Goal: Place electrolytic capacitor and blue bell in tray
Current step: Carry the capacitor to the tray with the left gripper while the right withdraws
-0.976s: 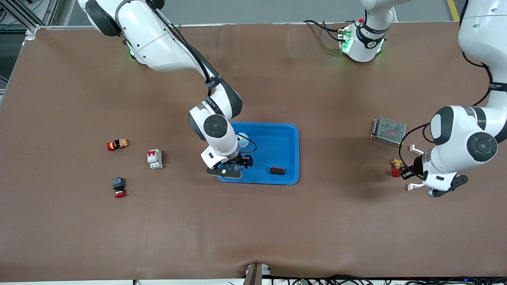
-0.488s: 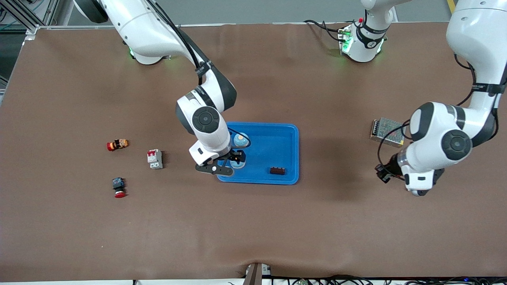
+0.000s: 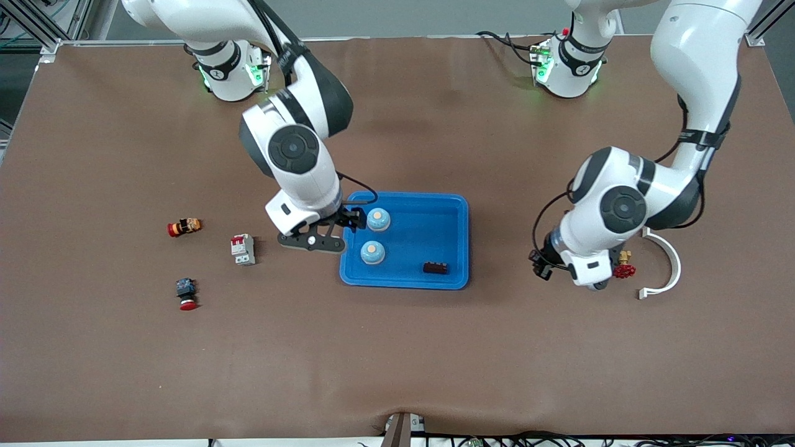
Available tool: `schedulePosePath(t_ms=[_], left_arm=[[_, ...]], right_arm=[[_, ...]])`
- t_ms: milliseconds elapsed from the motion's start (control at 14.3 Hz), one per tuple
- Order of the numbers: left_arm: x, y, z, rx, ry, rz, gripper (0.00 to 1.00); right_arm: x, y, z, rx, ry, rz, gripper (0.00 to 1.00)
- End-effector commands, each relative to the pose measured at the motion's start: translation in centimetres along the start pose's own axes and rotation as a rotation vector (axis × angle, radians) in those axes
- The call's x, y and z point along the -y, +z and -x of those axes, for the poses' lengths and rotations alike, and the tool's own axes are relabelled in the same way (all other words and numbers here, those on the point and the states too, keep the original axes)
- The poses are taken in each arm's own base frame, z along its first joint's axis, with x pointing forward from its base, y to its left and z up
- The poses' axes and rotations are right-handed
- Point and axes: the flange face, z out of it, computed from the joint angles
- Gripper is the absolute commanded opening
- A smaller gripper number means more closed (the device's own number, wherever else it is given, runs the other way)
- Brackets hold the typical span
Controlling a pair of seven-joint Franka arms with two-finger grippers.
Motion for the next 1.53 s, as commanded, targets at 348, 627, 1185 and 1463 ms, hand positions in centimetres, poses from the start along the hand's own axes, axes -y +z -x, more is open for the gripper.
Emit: schedulePosePath(t_ms=[348, 627, 1185, 1463], left_arm=[[-1.3, 0.0, 10.2, -0.01, -0.234, 0.022, 0.0], [-2.0, 1.3, 14.5, 0.02, -0.353, 0.079, 0.0], [-1.7, 4.9, 21.8, -0.01, -0.41, 0.111, 0.0], [-1.2, 7.6, 23.0, -0.025, -0.411, 0.123, 0.0]], right_arm=[[-7.9, -6.8, 3.6, 0.027, -0.101, 0.012, 1.0], [-11.6, -8.8, 3.9, 0.03, -0.139, 0.015, 1.0], [-22.5, -13.9, 2.2, 0.057, -0.209, 0.011, 1.0], [-28.2, -14.5, 1.0, 0.054, -0.228, 0.002, 1.0]])
